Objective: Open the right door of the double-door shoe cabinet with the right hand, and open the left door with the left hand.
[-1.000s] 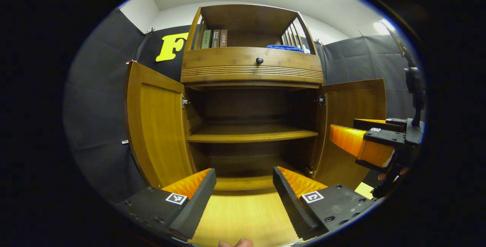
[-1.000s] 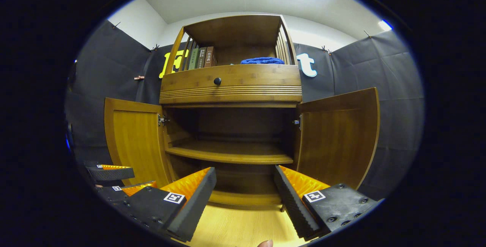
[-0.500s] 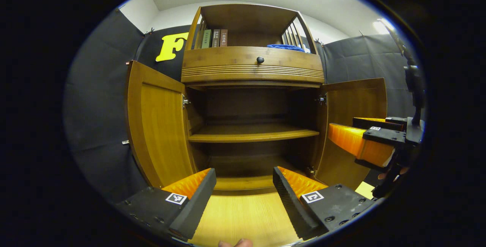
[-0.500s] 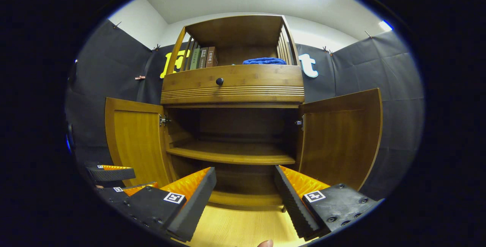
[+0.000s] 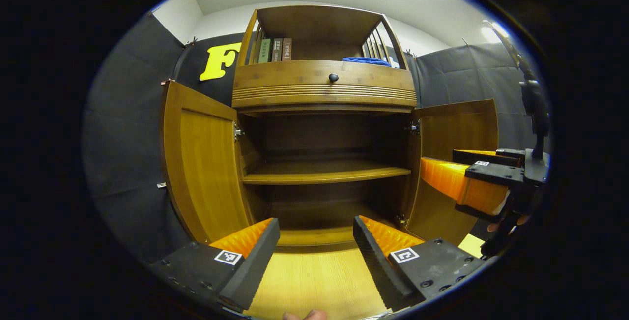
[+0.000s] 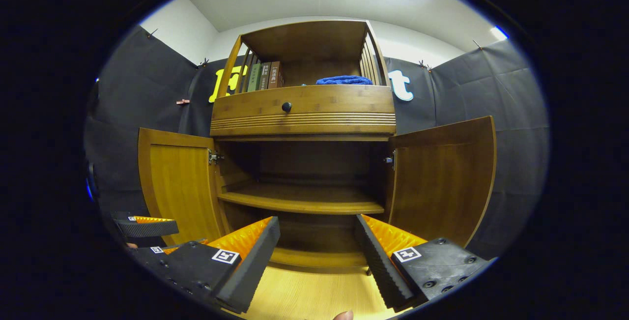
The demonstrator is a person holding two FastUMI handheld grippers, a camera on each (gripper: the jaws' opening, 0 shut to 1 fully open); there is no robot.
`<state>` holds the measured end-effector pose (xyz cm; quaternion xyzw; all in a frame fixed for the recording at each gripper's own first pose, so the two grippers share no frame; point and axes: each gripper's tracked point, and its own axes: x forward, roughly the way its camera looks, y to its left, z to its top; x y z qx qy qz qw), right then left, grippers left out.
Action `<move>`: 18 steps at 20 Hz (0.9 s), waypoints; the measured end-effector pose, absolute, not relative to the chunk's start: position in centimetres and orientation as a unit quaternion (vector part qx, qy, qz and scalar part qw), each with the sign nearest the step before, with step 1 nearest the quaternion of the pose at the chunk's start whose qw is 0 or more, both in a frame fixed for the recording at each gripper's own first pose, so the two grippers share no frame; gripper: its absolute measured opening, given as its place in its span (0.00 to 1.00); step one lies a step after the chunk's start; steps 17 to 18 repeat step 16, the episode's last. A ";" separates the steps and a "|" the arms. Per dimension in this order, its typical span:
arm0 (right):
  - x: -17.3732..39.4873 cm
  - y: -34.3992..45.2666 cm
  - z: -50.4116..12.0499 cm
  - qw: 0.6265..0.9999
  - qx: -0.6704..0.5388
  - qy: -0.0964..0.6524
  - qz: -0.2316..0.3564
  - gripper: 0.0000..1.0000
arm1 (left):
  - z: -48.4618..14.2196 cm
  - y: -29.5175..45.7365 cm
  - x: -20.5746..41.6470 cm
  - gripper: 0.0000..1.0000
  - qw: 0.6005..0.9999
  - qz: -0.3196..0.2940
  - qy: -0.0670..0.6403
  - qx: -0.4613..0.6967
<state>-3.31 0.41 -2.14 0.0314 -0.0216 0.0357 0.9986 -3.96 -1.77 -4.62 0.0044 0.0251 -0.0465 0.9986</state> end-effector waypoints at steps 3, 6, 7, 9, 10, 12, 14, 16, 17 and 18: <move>-3.3 0.3 -2.0 0.999 0.031 -0.024 0.035 0.98 | -4.5 -2.0 -4.0 0.96 0.999 -0.048 0.024 0.007; -3.4 0.2 -2.2 0.999 0.034 -0.021 0.036 0.98 | -4.6 -2.0 -4.1 0.96 0.999 -0.047 0.024 0.006; -3.5 0.2 -2.2 0.999 0.033 -0.021 0.035 1.00 | -4.5 -2.1 -4.1 0.96 0.999 -0.047 0.024 0.007; -3.6 0.1 -2.2 0.999 0.032 -0.022 0.035 0.98 | -4.5 -2.0 -4.1 0.94 0.999 -0.046 0.024 0.008; -3.6 0.1 -2.1 0.999 0.032 -0.023 0.036 0.98 | -4.5 -2.1 -4.1 0.96 0.999 -0.046 0.023 0.009; -3.5 -0.1 -2.0 0.999 0.034 -0.025 0.034 0.98 | -4.6 -2.1 -4.1 0.96 0.999 -0.045 0.023 0.008; -3.5 -0.1 -2.0 0.999 0.035 -0.024 0.034 0.98 | -4.7 -2.2 -3.9 0.96 0.999 -0.045 0.025 0.004; -3.4 -0.2 -1.9 0.999 0.036 -0.025 0.032 0.98 | -4.8 -2.2 -3.8 0.96 0.999 -0.043 0.025 0.005; -3.4 -0.2 -1.9 0.999 0.036 -0.025 0.032 0.98 | -4.8 -2.2 -3.8 0.96 0.999 -0.043 0.025 0.005; -3.4 -0.2 -1.9 0.999 0.036 -0.025 0.032 0.98 | -4.8 -2.2 -3.8 0.96 0.999 -0.043 0.025 0.005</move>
